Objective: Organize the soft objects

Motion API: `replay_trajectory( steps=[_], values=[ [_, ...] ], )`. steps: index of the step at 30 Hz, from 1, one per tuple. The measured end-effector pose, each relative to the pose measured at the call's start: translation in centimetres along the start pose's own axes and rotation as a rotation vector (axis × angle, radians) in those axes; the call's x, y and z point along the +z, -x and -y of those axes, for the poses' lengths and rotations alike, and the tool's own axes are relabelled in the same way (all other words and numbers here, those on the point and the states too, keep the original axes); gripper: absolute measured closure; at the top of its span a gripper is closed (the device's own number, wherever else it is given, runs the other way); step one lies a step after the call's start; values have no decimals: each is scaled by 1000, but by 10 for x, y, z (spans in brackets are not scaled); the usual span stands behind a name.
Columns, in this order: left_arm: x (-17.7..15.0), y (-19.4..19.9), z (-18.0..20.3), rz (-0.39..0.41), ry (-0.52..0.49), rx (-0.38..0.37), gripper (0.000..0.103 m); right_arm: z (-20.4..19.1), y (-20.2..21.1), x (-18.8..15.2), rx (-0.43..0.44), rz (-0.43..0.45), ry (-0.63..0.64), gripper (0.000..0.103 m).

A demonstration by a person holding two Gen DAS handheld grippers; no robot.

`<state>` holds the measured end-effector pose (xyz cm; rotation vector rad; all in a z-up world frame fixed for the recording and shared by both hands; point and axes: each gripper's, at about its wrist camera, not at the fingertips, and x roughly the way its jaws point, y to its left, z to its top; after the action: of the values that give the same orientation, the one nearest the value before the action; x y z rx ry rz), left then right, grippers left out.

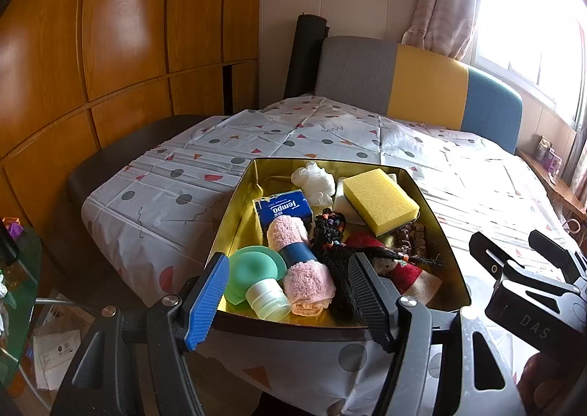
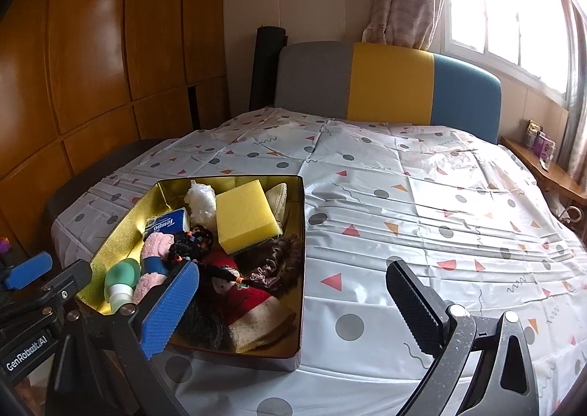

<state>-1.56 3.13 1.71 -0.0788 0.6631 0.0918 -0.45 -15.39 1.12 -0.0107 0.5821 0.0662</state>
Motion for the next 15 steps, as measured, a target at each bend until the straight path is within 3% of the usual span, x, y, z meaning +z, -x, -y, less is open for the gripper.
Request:
replay_trajectory(
  steps=[15],
  values=[
    [0, 0, -1, -7, 2, 0, 35, 1, 1, -1, -3, -3, -4, 0]
  ],
)
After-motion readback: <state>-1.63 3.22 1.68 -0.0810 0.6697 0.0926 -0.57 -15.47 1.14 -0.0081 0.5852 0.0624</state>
